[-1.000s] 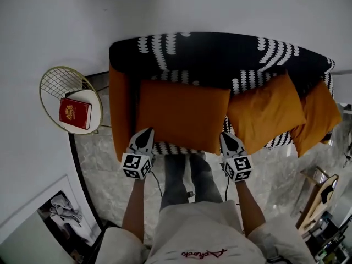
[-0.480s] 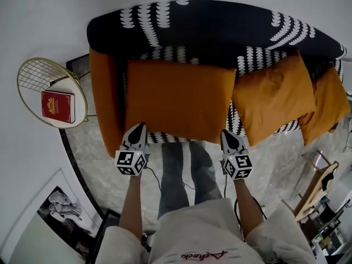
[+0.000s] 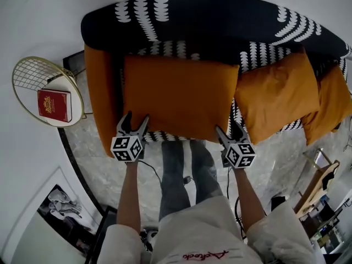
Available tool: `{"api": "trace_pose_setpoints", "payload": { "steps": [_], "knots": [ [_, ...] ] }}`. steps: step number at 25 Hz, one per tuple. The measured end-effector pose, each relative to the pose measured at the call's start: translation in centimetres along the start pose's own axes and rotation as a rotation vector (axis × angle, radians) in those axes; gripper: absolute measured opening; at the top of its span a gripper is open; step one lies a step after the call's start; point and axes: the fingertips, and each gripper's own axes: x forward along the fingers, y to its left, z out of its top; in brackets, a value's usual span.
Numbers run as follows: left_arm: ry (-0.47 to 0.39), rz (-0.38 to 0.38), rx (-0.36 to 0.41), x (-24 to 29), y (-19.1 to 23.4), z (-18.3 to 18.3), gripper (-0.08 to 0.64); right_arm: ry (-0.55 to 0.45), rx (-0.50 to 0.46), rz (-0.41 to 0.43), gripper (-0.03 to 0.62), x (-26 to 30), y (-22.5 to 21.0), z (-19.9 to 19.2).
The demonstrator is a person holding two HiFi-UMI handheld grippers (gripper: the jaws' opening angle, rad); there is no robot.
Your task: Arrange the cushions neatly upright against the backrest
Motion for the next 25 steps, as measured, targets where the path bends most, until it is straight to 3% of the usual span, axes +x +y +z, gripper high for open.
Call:
{"api": "trace_pose_setpoints", "payload": {
  "steps": [3,8,11,18,21,25],
  "knots": [
    [0.045,0.022,0.026,1.7,1.9,0.5,0.328,0.015,0.046,-0.007,0.348,1.9,-1.2,0.2],
    [0.098,0.092,-0.019,4.5,5.7,1.6,0.331,0.051,0.092,-0.034,0.368,6.4,-3.0,1.8],
    [0.187,0.083,-0.011,6.2,6.7,1.0,0.355,0.09,0.159,-0.075,0.382,8.9,-4.5,2.3],
    [0.345,0.055,-0.009,9.1,7.5,-0.7,0.376,0.231,0.164,-0.116,0.407,11.7,-5.7,1.1],
    [0.367,0.042,-0.011,9.3,7.5,-0.8,0.376,0.258,0.172,-0.093,0.405,12.1,-5.6,0.9],
    [0.334,0.026,-0.023,9.3,7.3,-0.8,0.374,0.271,0.174,-0.072,0.399,12.2,-5.5,0.9]
  ]
}}
